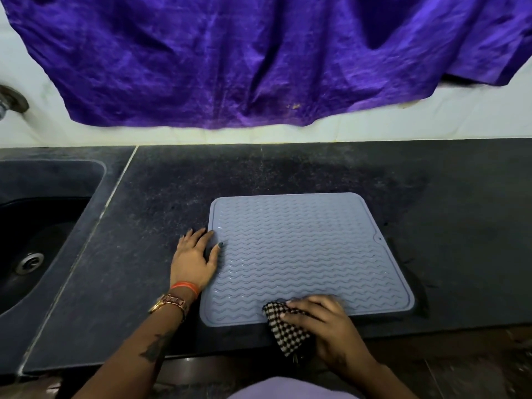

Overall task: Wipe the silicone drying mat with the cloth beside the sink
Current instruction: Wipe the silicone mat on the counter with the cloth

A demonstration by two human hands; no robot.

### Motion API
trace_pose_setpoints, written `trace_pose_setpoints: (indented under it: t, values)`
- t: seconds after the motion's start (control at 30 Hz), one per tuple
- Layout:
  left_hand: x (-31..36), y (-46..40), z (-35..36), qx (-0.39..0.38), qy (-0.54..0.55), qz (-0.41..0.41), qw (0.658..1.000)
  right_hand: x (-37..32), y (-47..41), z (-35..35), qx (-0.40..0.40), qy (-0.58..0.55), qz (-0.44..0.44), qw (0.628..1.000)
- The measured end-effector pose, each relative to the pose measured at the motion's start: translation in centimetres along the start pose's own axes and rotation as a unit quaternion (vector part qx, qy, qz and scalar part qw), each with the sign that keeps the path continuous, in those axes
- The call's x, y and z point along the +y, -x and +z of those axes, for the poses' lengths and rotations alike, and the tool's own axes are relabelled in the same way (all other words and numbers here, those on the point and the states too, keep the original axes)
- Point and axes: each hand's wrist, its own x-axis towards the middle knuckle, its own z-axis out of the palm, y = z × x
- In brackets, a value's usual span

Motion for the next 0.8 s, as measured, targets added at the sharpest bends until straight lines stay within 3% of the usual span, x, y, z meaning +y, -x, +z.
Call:
trace_pose_setpoints:
  t: [0.1,0.43,0.6,0.7,0.8]
  values:
    - [0.0,0.0,0.0,-0.004,-0.005,-0.004,1.000,1.0,1.5,-0.5,0.027,-0.001,0.024,0.999]
    - [0.4,0.0,-0.1,-0.012,-0.039,-0.002,0.999,3.3,-0.2,-1.2,-0.012,-0.016,0.085,0.996]
    - [0.9,0.0,-0.3,-0.015,-0.090,0.018,0.996,4.8,-1.3,-1.2,-0.030,-0.022,0.043,0.998]
    - [1.8,-0.2,-0.3,-0.022,-0.098,0.020,0.995,6.1,-3.3,-1.1,-0.005,-0.027,0.061,0.998]
    - [3.0,-0.3,0.2,-0.024,-0.083,0.012,0.996,6.9,-4.6,-0.4,-0.045,0.000,0.070,0.997]
